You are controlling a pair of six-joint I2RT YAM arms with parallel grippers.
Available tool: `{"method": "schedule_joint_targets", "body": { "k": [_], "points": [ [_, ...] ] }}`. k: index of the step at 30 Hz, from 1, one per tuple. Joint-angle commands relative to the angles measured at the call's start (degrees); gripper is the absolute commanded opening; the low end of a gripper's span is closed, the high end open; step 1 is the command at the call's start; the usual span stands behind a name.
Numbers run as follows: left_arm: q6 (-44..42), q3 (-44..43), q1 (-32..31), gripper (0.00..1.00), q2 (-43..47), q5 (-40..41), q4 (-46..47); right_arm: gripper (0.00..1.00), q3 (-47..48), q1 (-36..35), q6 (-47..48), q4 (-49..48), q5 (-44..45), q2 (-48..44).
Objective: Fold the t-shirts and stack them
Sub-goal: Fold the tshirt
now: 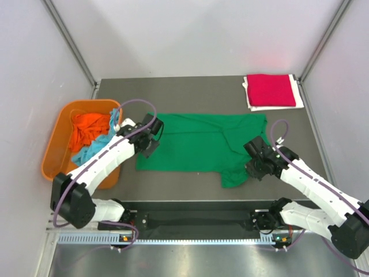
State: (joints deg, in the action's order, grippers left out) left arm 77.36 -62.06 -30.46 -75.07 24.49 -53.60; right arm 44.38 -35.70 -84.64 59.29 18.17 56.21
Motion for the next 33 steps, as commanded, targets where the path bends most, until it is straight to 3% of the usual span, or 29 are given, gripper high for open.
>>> {"method": "schedule_joint_targets", "body": {
  "k": [1, 6, 10, 22, 33],
  "points": [
    [16.30, 3.08, -0.48, 0.34, -0.87, -0.32, -6.85, 0.00, 0.71, -0.77, 3.34, -3.64, 1.34, 0.22],
    [30.88, 9.41, -0.48, 0.34, 1.32, 1.60, -5.38, 0.00, 0.09, -0.33, 5.71, -5.32, 0.72, -0.57],
    [37.32, 12.75, 0.04, 0.34, 1.33, 2.76, -3.17, 0.00, -1.05, 0.55, 7.30, -7.25, -0.86, -1.71],
    [41.11, 11.00, 0.49, 0.34, -8.77, 2.23, -0.89, 0.00, -3.69, 3.36, 9.76, -11.39, -3.41, -1.62],
    [41.20, 14.25, 0.05, 0.34, -11.68, 1.26, 3.33, 0.00, -4.04, 5.47, 11.43, -12.26, -4.11, -1.19]
  ]
}}
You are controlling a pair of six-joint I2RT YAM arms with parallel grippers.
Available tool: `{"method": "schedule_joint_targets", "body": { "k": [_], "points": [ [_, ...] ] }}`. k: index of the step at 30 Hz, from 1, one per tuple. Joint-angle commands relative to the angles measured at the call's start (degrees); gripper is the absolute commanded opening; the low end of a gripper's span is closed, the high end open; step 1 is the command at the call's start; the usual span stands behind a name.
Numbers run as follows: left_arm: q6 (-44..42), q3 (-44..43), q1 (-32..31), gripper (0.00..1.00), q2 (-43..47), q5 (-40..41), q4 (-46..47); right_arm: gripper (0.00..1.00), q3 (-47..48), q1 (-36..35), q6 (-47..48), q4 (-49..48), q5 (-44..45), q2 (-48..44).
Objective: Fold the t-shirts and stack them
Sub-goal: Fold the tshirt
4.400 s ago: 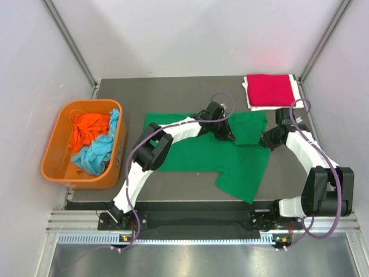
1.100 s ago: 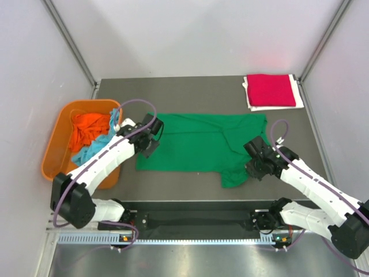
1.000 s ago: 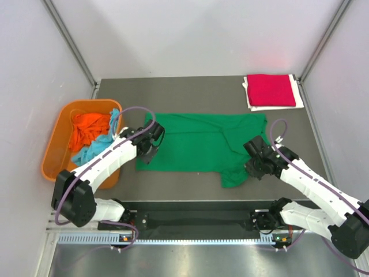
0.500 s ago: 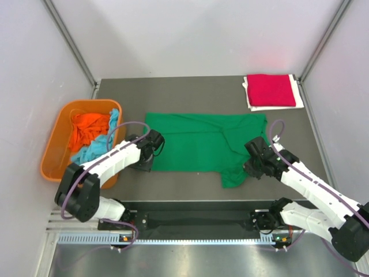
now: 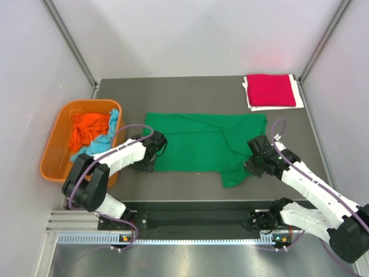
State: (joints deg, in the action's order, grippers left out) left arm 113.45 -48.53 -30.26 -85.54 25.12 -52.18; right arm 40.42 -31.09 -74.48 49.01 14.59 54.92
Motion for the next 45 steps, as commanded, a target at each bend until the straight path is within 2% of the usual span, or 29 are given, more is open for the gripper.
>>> {"method": "schedule_joint_targets", "body": {
  "k": [1, 11, 14, 15, 23, 28, 32, 38, 45],
  "points": [
    [5.12, 0.81, -0.15, 0.34, -1.73, 0.63, 2.35, 0.00, 0.00, 0.77, 1.26, -2.08, -0.61, 0.28],
    [8.10, 3.35, -1.99, 0.27, -2.97, -0.33, 3.40, 0.00, -0.08, 1.47, 1.44, -1.99, -1.32, 0.46],
    [7.58, 3.01, -2.26, 0.11, -2.97, 0.44, 3.14, 0.00, 0.00, 1.47, 1.09, -1.82, -1.06, 0.28],
    [7.49, 2.57, -2.26, 0.00, -2.97, 0.89, 2.62, 0.00, 0.35, 1.47, 1.00, -1.38, -0.53, 0.37],
    [3.18, -10.26, -2.43, 0.00, -4.28, 8.18, -8.28, 0.00, 6.59, 3.05, 0.38, 4.07, 8.61, 0.63],
    [1.08, -12.90, -2.35, 0.00, -4.29, 12.04, -7.06, 0.00, 10.64, 4.98, 2.14, 4.86, 12.56, 2.91],
    [0.37, -16.41, -2.08, 0.00, -6.30, 14.07, -7.31, 0.00, 12.57, 10.07, 6.87, 2.24, 12.48, 6.68],
    [-2.61, -25.20, 0.02, 0.00, -14.47, 13.82, -10.39, 0.00, 20.47, 16.75, 13.56, 1.34, 10.46, 13.79],
    [-3.93, -30.74, 2.75, 0.00, -21.86, 12.76, -10.75, 0.00, 24.88, 20.01, 17.34, -0.41, 8.36, 21.28]
  ]
}}
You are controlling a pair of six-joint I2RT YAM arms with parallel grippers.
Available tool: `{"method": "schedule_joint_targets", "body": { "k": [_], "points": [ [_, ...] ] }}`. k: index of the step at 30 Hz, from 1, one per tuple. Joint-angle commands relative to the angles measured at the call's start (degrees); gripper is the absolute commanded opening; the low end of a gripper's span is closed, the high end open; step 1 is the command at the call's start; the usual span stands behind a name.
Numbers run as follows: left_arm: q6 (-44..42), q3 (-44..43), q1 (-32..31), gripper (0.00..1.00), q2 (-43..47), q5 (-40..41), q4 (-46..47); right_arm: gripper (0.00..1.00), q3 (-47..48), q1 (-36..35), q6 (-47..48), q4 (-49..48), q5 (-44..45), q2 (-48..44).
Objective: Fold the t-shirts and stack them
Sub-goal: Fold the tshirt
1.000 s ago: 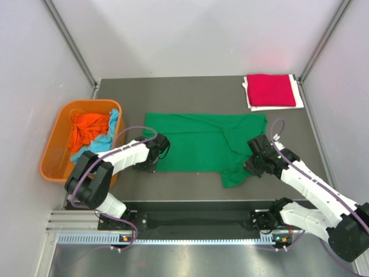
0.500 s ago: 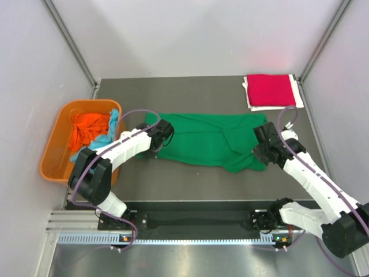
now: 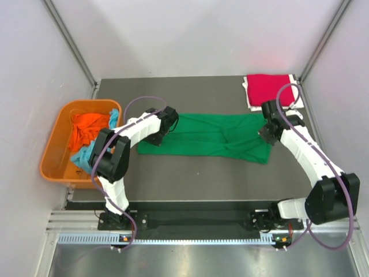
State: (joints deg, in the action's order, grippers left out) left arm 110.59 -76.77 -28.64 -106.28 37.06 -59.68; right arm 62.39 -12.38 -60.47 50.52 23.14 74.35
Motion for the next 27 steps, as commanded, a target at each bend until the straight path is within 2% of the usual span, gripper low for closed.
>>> {"method": "schedule_joint_targets", "body": {
  "k": [1, 7, 10, 27],
  "points": [
    [-1.25, -3.03, 1.83, 0.00, -1.56, 0.47, -3.16, 0.00, 3.09, 1.66, 4.03, -2.61, -0.37, 3.25],
    [-3.09, -5.58, 4.47, 0.00, -4.55, -2.16, -1.50, 0.00, 5.98, 2.10, 6.67, -3.68, -0.98, 9.66],
    [-6.59, -5.06, 4.74, 0.00, -4.55, -3.30, 3.75, 0.00, 7.65, 2.36, 7.73, -3.15, -1.95, 12.04],
    [-7.31, -6.90, 4.83, 0.00, -7.45, -6.21, 5.80, 0.00, 8.98, 3.24, 8.00, -1.39, -0.20, 10.82]
  ]
}}
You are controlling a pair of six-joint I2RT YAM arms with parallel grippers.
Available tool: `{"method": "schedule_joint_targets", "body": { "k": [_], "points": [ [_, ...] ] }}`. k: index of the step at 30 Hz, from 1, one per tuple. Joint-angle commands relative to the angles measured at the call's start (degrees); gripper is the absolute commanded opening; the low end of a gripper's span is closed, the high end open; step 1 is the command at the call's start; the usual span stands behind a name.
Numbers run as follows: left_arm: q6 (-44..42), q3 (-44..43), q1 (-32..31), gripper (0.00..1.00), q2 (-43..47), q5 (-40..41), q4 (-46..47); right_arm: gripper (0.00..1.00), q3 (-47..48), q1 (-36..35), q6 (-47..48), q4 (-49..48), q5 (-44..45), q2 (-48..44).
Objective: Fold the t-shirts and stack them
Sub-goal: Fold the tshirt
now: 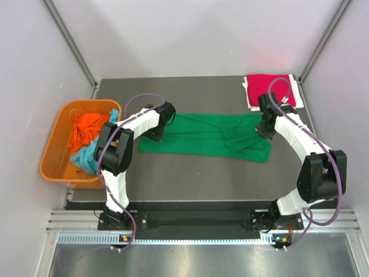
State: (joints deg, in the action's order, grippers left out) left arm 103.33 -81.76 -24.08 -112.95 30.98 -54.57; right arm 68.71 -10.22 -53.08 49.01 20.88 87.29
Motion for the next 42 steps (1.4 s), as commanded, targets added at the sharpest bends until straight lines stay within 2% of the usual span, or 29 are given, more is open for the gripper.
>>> {"method": "schedule_joint_targets", "body": {
  "k": [1, 19, 32, 42],
  "points": [
    [-0.14, -2.09, 0.26, 0.00, -0.96, -0.13, 0.86, 0.00, 2.83, 1.25, 0.78, 0.38, 2.14, -2.03],
    [1.70, -3.06, 0.78, 0.00, -4.30, -1.19, -0.45, 0.00, 4.24, 2.22, 3.15, -1.56, 5.83, 0.07],
    [1.88, -4.11, 0.78, 0.00, -2.72, -3.47, -0.01, 0.00, 5.65, 2.13, 4.39, -0.15, 4.34, 0.08],
    [3.11, -4.81, 0.78, 0.00, -0.96, -1.54, -1.77, 0.00, 4.95, 2.05, 4.13, -0.15, 4.16, -1.33]
  ]
}}
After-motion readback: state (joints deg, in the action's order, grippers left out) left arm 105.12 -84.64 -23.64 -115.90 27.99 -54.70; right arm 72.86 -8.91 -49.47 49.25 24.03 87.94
